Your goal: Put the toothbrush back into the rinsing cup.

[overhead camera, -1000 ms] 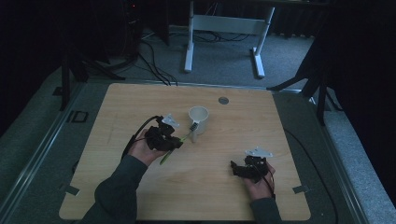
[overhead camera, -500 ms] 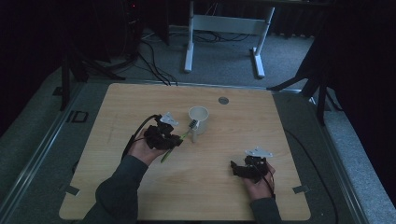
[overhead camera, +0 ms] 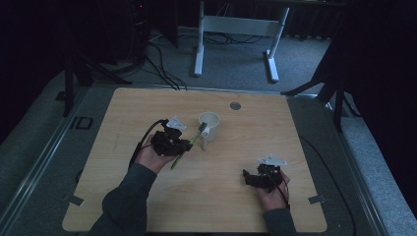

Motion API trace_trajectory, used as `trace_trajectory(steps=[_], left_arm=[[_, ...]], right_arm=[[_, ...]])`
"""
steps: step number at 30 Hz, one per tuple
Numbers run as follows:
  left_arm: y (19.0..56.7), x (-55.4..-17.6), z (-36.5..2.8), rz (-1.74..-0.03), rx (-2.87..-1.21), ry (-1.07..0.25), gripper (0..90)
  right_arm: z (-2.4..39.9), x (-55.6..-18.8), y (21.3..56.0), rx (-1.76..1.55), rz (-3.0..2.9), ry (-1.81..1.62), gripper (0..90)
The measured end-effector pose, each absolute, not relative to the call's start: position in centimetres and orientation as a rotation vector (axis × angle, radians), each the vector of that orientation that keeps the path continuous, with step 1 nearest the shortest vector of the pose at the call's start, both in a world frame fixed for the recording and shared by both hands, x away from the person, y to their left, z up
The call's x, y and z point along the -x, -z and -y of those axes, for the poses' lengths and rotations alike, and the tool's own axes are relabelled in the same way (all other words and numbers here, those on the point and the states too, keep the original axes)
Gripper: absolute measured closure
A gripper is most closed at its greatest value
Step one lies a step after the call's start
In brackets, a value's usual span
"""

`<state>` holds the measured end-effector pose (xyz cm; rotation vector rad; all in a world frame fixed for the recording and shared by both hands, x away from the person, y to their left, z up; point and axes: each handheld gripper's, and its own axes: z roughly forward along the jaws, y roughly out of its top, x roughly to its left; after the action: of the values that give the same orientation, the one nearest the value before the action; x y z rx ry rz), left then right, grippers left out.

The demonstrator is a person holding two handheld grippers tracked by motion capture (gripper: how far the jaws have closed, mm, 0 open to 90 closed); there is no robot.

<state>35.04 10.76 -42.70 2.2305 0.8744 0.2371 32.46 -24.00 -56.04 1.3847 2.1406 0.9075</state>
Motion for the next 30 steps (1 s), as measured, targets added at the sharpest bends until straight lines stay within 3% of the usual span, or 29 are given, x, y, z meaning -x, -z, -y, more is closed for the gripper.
trace_trajectory(steps=[30], left_arm=[[42.44,-35.22,-11.63,-0.879,-2.122,-0.229,78.9]], right_arm=[[24.00,-32.46,56.04,-1.385,-2.140,-0.908,14.7]])
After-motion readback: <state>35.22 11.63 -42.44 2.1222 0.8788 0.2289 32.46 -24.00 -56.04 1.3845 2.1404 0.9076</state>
